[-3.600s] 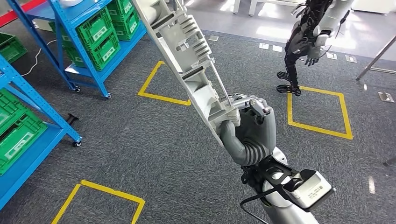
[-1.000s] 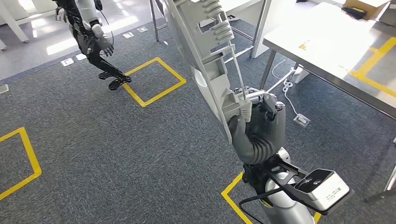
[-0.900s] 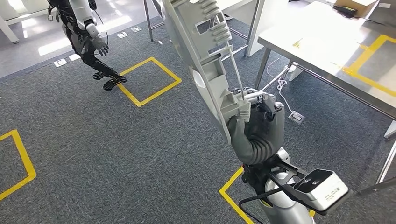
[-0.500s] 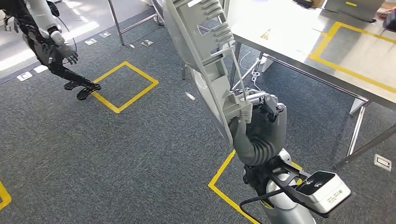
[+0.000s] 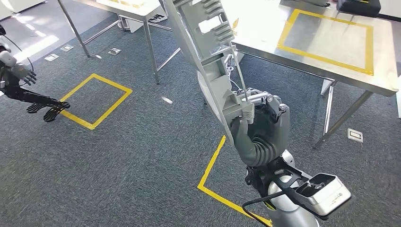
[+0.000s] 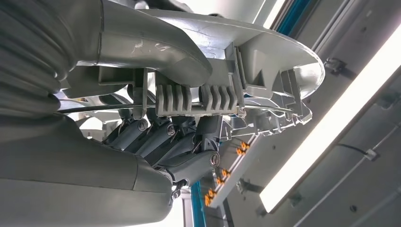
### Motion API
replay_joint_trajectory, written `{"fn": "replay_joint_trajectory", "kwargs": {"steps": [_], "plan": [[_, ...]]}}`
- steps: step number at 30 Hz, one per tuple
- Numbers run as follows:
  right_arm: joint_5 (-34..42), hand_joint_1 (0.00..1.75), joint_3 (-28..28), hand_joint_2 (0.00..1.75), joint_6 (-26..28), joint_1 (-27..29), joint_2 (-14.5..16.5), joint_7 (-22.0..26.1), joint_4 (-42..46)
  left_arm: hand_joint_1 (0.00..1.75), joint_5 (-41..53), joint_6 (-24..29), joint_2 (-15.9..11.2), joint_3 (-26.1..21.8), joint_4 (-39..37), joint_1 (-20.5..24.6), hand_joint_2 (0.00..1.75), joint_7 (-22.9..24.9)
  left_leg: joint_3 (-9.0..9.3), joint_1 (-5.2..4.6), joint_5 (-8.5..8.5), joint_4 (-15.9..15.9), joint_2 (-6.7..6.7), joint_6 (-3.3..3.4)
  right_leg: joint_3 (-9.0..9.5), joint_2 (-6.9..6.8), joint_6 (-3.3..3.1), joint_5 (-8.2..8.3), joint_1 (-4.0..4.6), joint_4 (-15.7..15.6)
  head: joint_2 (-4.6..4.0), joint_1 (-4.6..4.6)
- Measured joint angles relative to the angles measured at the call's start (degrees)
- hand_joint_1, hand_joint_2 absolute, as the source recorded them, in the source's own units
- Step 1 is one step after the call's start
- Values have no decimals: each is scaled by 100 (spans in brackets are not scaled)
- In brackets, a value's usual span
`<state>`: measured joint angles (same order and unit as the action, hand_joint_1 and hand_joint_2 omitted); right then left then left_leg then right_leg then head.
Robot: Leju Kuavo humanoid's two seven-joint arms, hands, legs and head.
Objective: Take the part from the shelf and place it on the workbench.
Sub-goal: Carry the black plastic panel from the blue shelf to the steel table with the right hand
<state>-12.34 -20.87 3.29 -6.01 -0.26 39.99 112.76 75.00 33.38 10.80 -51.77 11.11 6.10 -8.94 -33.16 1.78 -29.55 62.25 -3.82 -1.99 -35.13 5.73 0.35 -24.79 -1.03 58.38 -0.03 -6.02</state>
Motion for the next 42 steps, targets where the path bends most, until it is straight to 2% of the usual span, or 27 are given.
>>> {"fn": "replay_joint_trajectory", "kwargs": {"steps": [2,4,5,6,8,10,11,12,13,15,16,17,19,20,21,22,24,26,27,29,31,33,35,37,39,41,42], "plan": [[3,166,-1,175,-10,-13,0,1,0,0,5,-15,2,3,-5,-2,175,11,106,9,20,-239,-195,25,-75,153,93,30,-22,30,-1,14],[2,166,-2,175,-25,-17,-1,0,0,0,18,-28,4,9,-4,5,175,43,105,-23,44,-246,-63,114,-133,280,177,78,-54,16,-1,17],[1,166,-2,175,-31,-19,-2,-1,0,0,26,-30,5,12,-3,13,175,58,104,-30,59,-254,16,164,-162,197,202,61,-49,47,-1,5],[-2,166,-2,175,-38,-26,-2,-2,0,0,31,-31,6,17,-1,21,175,65,101,-36,75,-268,105,214,-230,32,219,-18,-34,176,-1,-22],[-1,166,-2,175,-73,-46,-2,-2,0,0,28,-38,5,23,2,14,175,63,85,-63,89,-283,291,285,-511,-382,225,-355,5,793,0,-85],[3,166,-2,175,-116,-53,-2,1,-2,0,11,-44,3,25,2,-8,175,52,68,-97,89,-282,490,313,-830,-508,224,-662,8,1526,-1,-108],[4,166,-2,175,-131,-53,-2,2,-4,0,3,-45,2,25,2,-10,175,44,66,-108,88,-281,586,317,-873,-521,217,-686,8,1672,-1,-111],[4,166,-2,175,-142,-53,-2,2,-7,0,1,-45,2,25,2,-4,175,34,68,-116,85,-281,677,319,-788,-540,204,-604,12,1575,-1,-115],[3,166,-2,175,-149,-53,-2,1,-8,0,1,-45,3,25,2,6,175,25,75,-122,82,-281,760,319,-585,-598,181,-448,23,1253,-1,-119],[1,166,-2,175,-155,-61,-2,-1,-7,0,1,-44,7,25,2,22,175,11,94,-144,69,-280,904,302,-110,-872,106,-194,84,430,-1,-127],[-1,166,-2,175,-156,-67,-2,-1,-6,0,1,-44,9,25,2,26,175,7,101,-156,64,-281,964,282,28,-975,66,-139,118,165,-1,-128],[-1,166,-2,175,-155,-72,-2,0,-5,0,2,-44,10,26,2,28,175,3,107,-167,59,-284,1022,257,74,-1023,31,-136,147,48,-1,-127],[1,166,0,175,-154,-73,-2,3,-1,0,2,-44,17,27,2,37,175,0,135,-180,56,-305,1150,199,47,-893,-26,-117,158,24,-1,-124],[0,166,1,175,-154,-66,-2,2,4,0,2,-44,19,27,4,47,175,0,147,-174,40,-299,1140,167,52,-824,-52,-95,140,-1,0,-121],[-1,166,1,175,-154,-66,-2,2,9,0,1,-45,19,27,5,57,175,0,132,-169,-18,-235,1034,138,61,-758,-82,-72,115,-28,1,-116],[-2,166,1,175,-154,-67,2,1,13,0,1,-49,17,27,7,66,175,1,63,-164,-137,-61,862,112,72,-696,-109,-49,86,-55,1,-96],[-2,166,0,175,-154,-75,10,-1,14,0,1,-64,11,27,6,57,175,11,-248,-146,-499,613,500,81,65,-573,-141,-26,56,-66,1,-49],[5,166,0,175,-154,-72,15,-1,10,0,2,-86,6,27,3,28,175,42,-547,-139,-708,1235,406,62,50,-412,-143,-14,51,-62,1,-26],[10,166,0,175,-154,-70,15,-1,9,0,3,-94,3,27,2,18,175,72,-577,-135,-655,1284,397,59,47,-325,-137,-8,48,-57,1,-25],[21,166,0,175,-155,-68,15,-3,9,0,8,-98,-3,27,2,16,175,144,-315,-113,-267,719,322,59,45,-153,-110,-2,34,-35,0,-22],[31,166,-1,175,-155,-75,15,-3,8,0,10,-116,-8,27,1,20,175,196,25,-77,14,-26,55,66,17,-1,-53,1,25,6,0,-14],[43,166,-1,175,-156,-88,15,-1,7,0,4,-162,-8,27,-1,24,175,219,138,-80,40,-291,-76,109,-34,129,32,19,15,19,0,-1],[51,166,1,175,-166,-93,15,-1,6,0,-8,-191,-7,26,0,33,175,231,150,-99,72,-310,53,190,-75,227,114,57,-7,-3,0,6],[52,166,3,175,-187,-103,15,-3,0,0,-26,-191,-4,25,5,42,175,232,158,-97,108,-341,198,269,-176,-38,170,-54,6,177,0,-20],[44,166,4,175,-202,-114,15,-3,-15,0,-43,-189,-1,25,7,30,175,226,156,-104,117,-355,362,311,-477,-432,203,-412,26,827,0,-49],[21,166,4,175,-203,-110,15,-1,-29,0,-52,-182,0,22,4,6,175,222,150,-118,105,-349,541,324,-818,-534,216,-708,22,1563,0,-51],[8,166,4,175,-201,-106,15,1,-33,0,-53,-178,1,20,4,2,175,220,151,-121,97,-346,631,327,-868,-544,213,-710,21,1688,-1,-52]]}}
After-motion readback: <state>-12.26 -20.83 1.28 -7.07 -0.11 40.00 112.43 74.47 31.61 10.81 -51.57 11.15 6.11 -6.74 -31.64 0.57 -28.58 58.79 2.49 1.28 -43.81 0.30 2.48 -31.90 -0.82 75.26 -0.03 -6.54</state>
